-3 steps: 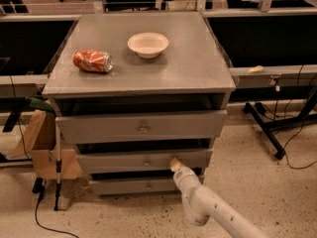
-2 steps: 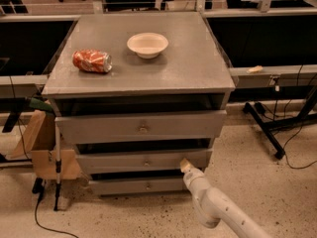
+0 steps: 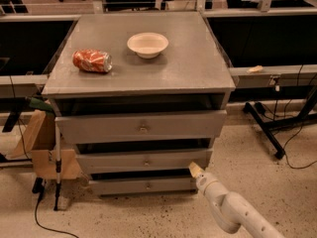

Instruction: Close middle drawer

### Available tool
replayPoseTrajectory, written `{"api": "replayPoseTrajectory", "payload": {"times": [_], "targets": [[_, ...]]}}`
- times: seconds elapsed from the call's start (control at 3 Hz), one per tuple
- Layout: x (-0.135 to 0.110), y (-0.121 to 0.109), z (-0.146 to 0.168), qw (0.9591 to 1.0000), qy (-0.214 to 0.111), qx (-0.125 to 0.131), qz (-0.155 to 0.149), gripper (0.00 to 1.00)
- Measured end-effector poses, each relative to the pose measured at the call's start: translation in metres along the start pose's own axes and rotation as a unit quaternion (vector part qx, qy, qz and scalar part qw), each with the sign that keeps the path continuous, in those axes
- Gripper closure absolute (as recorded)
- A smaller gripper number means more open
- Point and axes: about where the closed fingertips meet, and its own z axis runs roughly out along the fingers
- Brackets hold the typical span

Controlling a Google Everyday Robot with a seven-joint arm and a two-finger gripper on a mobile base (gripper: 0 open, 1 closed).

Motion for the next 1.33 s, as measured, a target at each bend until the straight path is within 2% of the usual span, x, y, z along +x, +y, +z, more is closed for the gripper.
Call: {"api": "replayPoseTrajectory", "payload": {"times": [0.33,0.67,1.0,1.33], "targets": [[-0.001,-0.004,-0.007,0.9996,0.02,-0.018,0.0,1.0],[-0.011,-0.023,-0.016,0.9984,0.038,-0.041,-0.008,1.0],[-0.016,-0.03,-0.027,0.9951,0.059,-0.079,-0.01,1.0],[-0.016,-0.03,-0.027,0.9951,0.059,-0.079,-0.01,1.0]]}}
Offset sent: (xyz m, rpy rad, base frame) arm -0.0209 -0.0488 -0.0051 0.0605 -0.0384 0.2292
